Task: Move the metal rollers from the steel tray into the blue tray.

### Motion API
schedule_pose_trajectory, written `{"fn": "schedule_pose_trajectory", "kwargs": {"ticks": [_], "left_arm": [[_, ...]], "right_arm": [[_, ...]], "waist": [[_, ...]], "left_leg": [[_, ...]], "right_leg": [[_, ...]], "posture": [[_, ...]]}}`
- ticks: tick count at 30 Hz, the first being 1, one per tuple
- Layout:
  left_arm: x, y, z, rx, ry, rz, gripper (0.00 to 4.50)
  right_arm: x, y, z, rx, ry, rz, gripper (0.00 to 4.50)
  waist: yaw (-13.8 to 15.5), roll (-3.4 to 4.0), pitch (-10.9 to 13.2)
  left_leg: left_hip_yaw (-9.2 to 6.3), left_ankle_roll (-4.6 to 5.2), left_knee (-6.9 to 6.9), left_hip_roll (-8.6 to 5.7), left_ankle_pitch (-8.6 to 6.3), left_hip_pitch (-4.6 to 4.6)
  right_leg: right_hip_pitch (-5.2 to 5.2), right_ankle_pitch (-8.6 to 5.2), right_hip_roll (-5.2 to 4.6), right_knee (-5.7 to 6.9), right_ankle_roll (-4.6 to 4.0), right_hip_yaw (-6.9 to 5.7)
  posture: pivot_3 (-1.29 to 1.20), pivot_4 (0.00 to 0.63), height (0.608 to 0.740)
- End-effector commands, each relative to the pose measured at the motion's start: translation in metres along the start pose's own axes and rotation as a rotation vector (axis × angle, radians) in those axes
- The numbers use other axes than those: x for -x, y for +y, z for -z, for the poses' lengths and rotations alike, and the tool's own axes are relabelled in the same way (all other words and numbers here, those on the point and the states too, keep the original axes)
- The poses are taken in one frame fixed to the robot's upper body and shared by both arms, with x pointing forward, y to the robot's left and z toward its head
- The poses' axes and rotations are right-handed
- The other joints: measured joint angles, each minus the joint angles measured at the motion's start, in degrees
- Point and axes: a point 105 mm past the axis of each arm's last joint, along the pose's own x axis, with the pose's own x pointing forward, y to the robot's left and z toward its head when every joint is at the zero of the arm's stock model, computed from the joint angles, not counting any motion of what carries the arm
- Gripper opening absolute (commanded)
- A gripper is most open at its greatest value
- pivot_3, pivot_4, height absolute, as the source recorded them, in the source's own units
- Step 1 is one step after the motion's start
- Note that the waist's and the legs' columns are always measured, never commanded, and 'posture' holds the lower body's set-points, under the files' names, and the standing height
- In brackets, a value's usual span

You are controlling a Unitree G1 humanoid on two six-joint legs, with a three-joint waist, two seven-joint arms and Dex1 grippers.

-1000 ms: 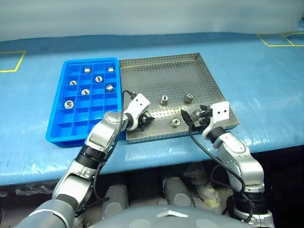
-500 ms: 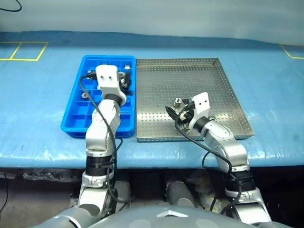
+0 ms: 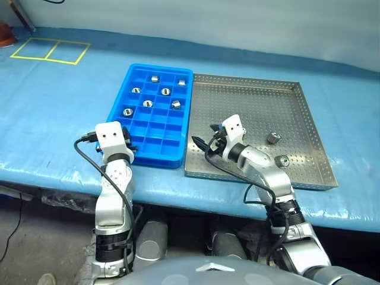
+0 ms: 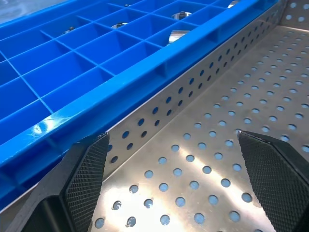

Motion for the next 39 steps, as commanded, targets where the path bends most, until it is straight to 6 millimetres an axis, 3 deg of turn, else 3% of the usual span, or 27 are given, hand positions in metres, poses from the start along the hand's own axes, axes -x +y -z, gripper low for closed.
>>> {"fn": "schedule_pose_trajectory", "kwargs": {"ticks": [1, 4, 7, 10, 15, 18, 23, 28, 32, 39], "left_arm": [[0.006, 0.0, 0.002, 0.048, 0.028, -0.027, 1.72], [0.006, 0.003, 0.006, 0.042, 0.054, -0.044, 1.72], [0.004, 0.004, 0.008, 0.013, 0.063, -0.063, 2.63], [-0.001, -0.006, -0.008, 0.0, -0.013, -0.01, 3.6], [-0.003, -0.058, -0.053, 0.069, -0.215, 0.36, 3.6], [-0.004, -0.093, -0.073, 0.065, -0.291, 0.579, 3.6], [-0.003, -0.128, -0.084, 0.038, -0.338, 0.796, 3.6], [-0.013, -0.173, -0.067, -0.031, -0.258, 0.995, 3.6], [-0.025, -0.191, -0.051, -0.05, -0.179, 1.045, 3.6], [-0.053, -0.191, -0.013, -0.119, 0.003, 0.945, 3.6]], "right_arm": [[-0.001, -0.001, -0.014, 0.034, -0.047, -0.004, 4.5], [0.001, -0.003, -0.013, 0.037, -0.044, 0.002, 4.5], [0.003, -0.005, -0.012, 0.037, -0.044, 0.014, 4.5], [0.007, -0.008, -0.014, 0.033, -0.056, 0.04, 4.5], [0.025, -0.02, -0.024, 0.003, -0.128, 0.142, 4.5], [0.048, -0.028, -0.028, -0.021, -0.173, 0.217, 4.5], [0.077, -0.03, -0.03, -0.026, -0.205, 0.304, 4.5], [0.105, -0.026, -0.031, -0.033, -0.237, 0.4, 4.5], [0.118, -0.023, -0.03, -0.038, -0.248, 0.451, 4.5], [0.134, -0.025, -0.024, -0.052, -0.247, 0.533, 4.5]], "waist": [[0.32, 0.0, 0.0], [0.42, 0.01, -0.01], [0.38, 0.02, -0.02], [0.34, 0.02, -0.02], [0.21, 0.01, -0.01], [-1.09, 0.01, -0.01], [-6.13, 0.04, -0.03], [-11.45, 0.09, -0.06], [-15.7, 0.1, -0.06], [-22.76, 0.1, -0.06]], "left_leg": [[0.01, 0.0, 0.0, 0.0, 0.0, 0.0], [0.03, 0.0, -0.03, 0.01, 0.0, 0.01], [0.05, 0.0, -0.1, 0.02, 0.0, 0.02], [0.06, -0.01, -0.15, 0.03, 0.0, 0.02], [-0.01, -0.16, -0.04, 0.03, 0.09, -0.13], [0.08, -0.14, 0.0, -0.02, 0.08, -0.16], [0.1, -0.03, -0.08, -0.03, -0.02, -0.17], [0.08, -0.02, -0.13, -0.01, -0.03, -0.11], [0.14, -0.01, -0.03, 0.0, -0.03, -0.04], [0.12, 0.0, -0.02, -0.02, -0.04, -0.05]], "right_leg": [[0.0, 0.0, 0.0, 0.0, 0.0, 0.0], [-0.02, -0.01, 0.0, 0.0, -0.02, 0.0], [-0.05, -0.03, 0.0, 0.0, -0.05, 0.0], [-0.08, -0.05, 0.01, 0.0, -0.08, 0.0], [-0.13, -0.05, 0.0, -0.03, -0.09, -0.09], [-0.1, -0.05, -0.03, -0.11, -0.07, 0.0], [-0.1, -0.06, -0.04, -0.14, -0.08, 0.03], [-0.08, -0.09, 0.0, -0.06, -0.09, 0.04], [-0.02, -0.09, 0.01, -0.04, 0.0, 0.14], [-0.03, -0.08, 0.0, 0.0, 0.09, 0.2]], "posture": [[0.4, 0.15, 0.74], [0.39, 0.15, 0.74], [0.36, 0.15, 0.74], [0.33, 0.15, 0.74], [0.2, 0.15, 0.74], [0.08, 0.15, 0.74], [-0.08, 0.15, 0.74], [-0.21, 0.15, 0.74], [-0.27, 0.15, 0.74], [-0.36, 0.15, 0.74]]}}
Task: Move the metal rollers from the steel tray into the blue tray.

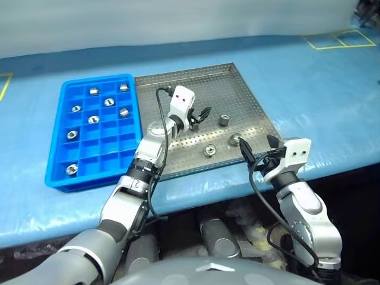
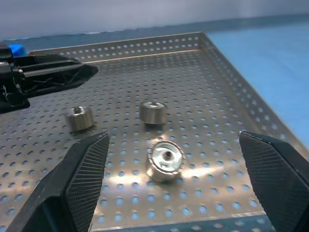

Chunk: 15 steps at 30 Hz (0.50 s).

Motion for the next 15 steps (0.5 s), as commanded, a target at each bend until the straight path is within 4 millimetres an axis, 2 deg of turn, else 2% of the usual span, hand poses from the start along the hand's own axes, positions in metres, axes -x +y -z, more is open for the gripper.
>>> {"fn": "schedule_pose_trajectory", "kwargs": {"ticks": [1, 6, 7, 10, 15], "left_arm": [[-0.003, 0.007, 0.005, -0.007, 0.034, -0.035, 3.6], [0.0, 0.016, 0.032, -0.027, 0.151, -0.111, 3.6], [0.001, 0.017, 0.034, -0.018, 0.152, -0.122, 3.43], [0.006, 0.022, 0.034, 0.008, 0.137, -0.168, 2.69], [0.015, 0.034, 0.032, 0.04, 0.098, -0.263, 0.95]], "right_arm": [[0.006, -0.002, -0.017, 0.011, -0.071, 0.022, 4.5], [0.008, -0.004, -0.016, 0.022, -0.067, 0.038, 4.5], [0.008, -0.005, -0.016, 0.021, -0.068, 0.039, 4.5], [0.007, -0.004, -0.016, 0.021, -0.065, 0.031, 4.5], [0.003, 0.0, -0.015, 0.023, -0.054, 0.002, 4.5]], "waist": [[-1.71, 0.0, 0.0], [-5.11, 0.0, 0.0], [-5.55, 0.0, 0.0], [-6.58, 0.0, 0.0], [-6.71, 0.0, 0.0]], "left_leg": [[-0.02, 0.0, -0.03, 0.0, 0.0, 0.0], [-0.05, 0.0, -0.13, 0.0, 0.0, 0.04], [-0.06, 0.0, -0.14, -0.01, 0.0, 0.07], [-0.06, 0.0, -0.15, -0.01, 0.0, 0.13], [-0.07, 0.0, -0.18, -0.01, 0.0, 0.17]], "right_leg": [[0.0, 0.0, 0.0, 0.0, 0.02, 0.0], [0.0, -0.01, 0.0, 0.02, 0.05, 0.02], [0.03, -0.02, 0.0, 0.02, 0.06, 0.03], [0.09, -0.03, -0.01, 0.01, 0.07, 0.04], [0.1, -0.02, 0.0, 0.02, 0.07, 0.05]], "posture": [[-0.36, 0.15, 0.74], [-0.37, 0.15, 0.74], [-0.36, 0.15, 0.74], [-0.35, 0.15, 0.74], [-0.32, 0.15, 0.74]]}}
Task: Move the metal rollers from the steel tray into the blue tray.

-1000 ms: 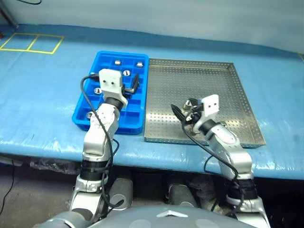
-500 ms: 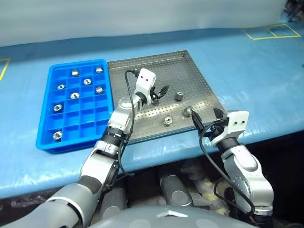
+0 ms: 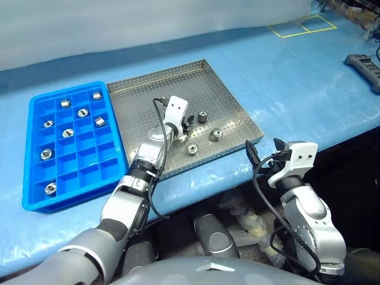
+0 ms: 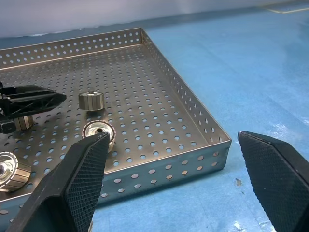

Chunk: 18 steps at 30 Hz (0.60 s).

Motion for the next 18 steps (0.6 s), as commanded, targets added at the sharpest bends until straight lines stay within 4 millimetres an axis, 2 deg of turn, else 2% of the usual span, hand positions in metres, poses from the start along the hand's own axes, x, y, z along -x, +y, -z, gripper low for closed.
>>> {"fn": "schedule_pose_trajectory", "kwargs": {"ticks": [1, 3, 8, 11, 17, 18], "left_arm": [[0.005, 0.008, -0.001, 0.027, -0.021, -0.05, 0.65], [0.008, 0.007, -0.005, 0.038, -0.049, -0.05, 0.06], [0.019, 0.001, -0.023, 0.076, -0.155, -0.005, 0.06], [0.024, -0.003, -0.028, 0.074, -0.179, 0.024, 0.66], [0.027, -0.011, -0.025, 0.046, -0.163, 0.054, 2.62], [0.027, -0.013, -0.023, 0.04, -0.152, 0.065, 2.62]], "right_arm": [[-0.002, 0.007, -0.016, 0.015, -0.059, -0.038, 4.5], [-0.004, 0.008, -0.016, 0.019, -0.056, -0.051, 4.5], [-0.007, 0.009, -0.016, 0.028, -0.049, -0.071, 4.5], [-0.009, 0.011, -0.015, 0.027, -0.043, -0.086, 4.5], [-0.013, 0.017, -0.015, 0.03, -0.036, -0.124, 4.5], [-0.013, 0.017, -0.015, 0.029, -0.034, -0.126, 4.5]], "waist": [[0.06, 0.0, 0.0], [0.2, 0.0, 0.0], [0.85, -0.01, 0.01], [1.36, -0.01, 0.01], [2.69, -0.01, 0.01], [2.94, -0.01, 0.01]], "left_leg": [[0.0, 0.0, 0.0, 0.0, 0.0, 0.0], [0.01, 0.0, -0.02, 0.0, 0.0, 0.0], [-0.01, 0.0, -0.08, -0.03, 0.0, -0.03], [-0.03, 0.0, -0.13, -0.04, 0.0, -0.09], [-0.04, 0.0, -0.16, -0.06, 0.0, -0.07], [-0.05, 0.0, -0.16, -0.06, 0.0, -0.07]], "right_leg": [[0.0, 0.0, 0.0, 0.0, 0.0, 0.0], [-0.01, 0.0, 0.0, 0.0, 0.0, 0.01], [-0.04, 0.05, -0.01, -0.01, 0.18, 0.02], [-0.11, 0.04, -0.01, -0.01, 0.21, 0.02], [-0.11, 0.02, -0.01, -0.01, 0.23, 0.03], [-0.11, 0.02, -0.01, 0.0, 0.23, 0.02]], "posture": [[-0.32, 0.15, 0.74], [-0.3, 0.15, 0.74], [-0.27, 0.15, 0.74], [-0.26, 0.15, 0.74], [-0.24, 0.15, 0.74], [-0.24, 0.15, 0.74]]}}
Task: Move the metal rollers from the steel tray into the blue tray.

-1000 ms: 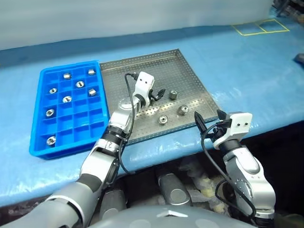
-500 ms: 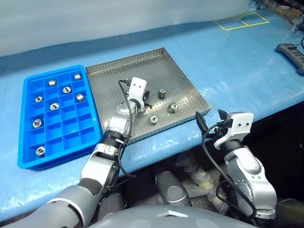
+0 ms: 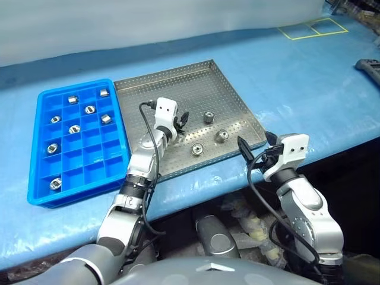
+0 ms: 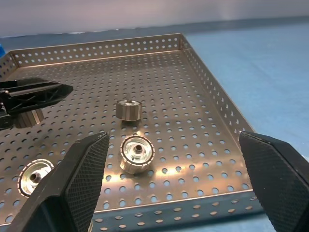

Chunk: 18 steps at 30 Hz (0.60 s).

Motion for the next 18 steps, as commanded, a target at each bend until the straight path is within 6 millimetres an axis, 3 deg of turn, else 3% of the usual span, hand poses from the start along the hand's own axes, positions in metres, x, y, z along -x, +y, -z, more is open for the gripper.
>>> {"fn": "schedule_pose_trajectory", "kwargs": {"ticks": [1, 9, 12, 16, 18], "left_arm": [[0.001, -0.009, -0.007, -0.033, -0.014, 0.039, 2.62], [0.003, -0.007, 0.027, -0.051, 0.129, 0.035, 2.62], [0.003, -0.006, 0.029, -0.023, 0.13, 0.034, 2.01], [0.003, -0.003, 0.028, -0.017, 0.13, 0.018, 0.7], [0.003, -0.001, 0.026, -0.012, 0.123, 0.003, 0.68]], "right_arm": [[0.0, 0.001, -0.006, -0.002, -0.022, -0.016, 4.5], [0.001, 0.001, -0.003, -0.004, -0.016, -0.013, 4.5], [0.002, 0.0, -0.003, -0.006, -0.015, -0.007, 4.5], [0.002, 0.0, -0.001, -0.007, -0.012, -0.003, 4.5], [0.002, 0.0, -0.001, -0.009, -0.011, -0.004, 4.5]], "waist": [[0.49, 0.0, 0.0], [1.25, 0.0, 0.0], [1.24, 0.01, -0.01], [1.23, 0.01, -0.01], [1.23, 0.02, -0.01]], "left_leg": [[0.0, 0.0, 0.0, 0.0, 0.0, 0.0], [-0.01, 0.0, 0.0, -0.01, 0.0, 0.0], [-0.01, 0.0, 0.0, -0.01, 0.0, 0.03], [-0.01, 0.0, 0.0, -0.01, 0.0, 0.04], [-0.01, 0.0, 0.0, -0.01, 0.0, 0.04]], "right_leg": [[0.0, 0.0, 0.0, 0.0, 0.0, 0.0], [0.0, -0.01, 0.0, 0.01, 0.0, 0.0], [0.02, -0.01, 0.0, 0.01, -0.01, 0.0], [0.03, -0.01, 0.0, 0.01, -0.01, -0.01], [0.03, -0.01, 0.0, 0.02, -0.01, -0.01]], "posture": [[-0.24, 0.15, 0.74], [-0.26, 0.15, 0.74], [-0.26, 0.15, 0.74], [-0.26, 0.15, 0.74], [-0.25, 0.15, 0.74]]}}
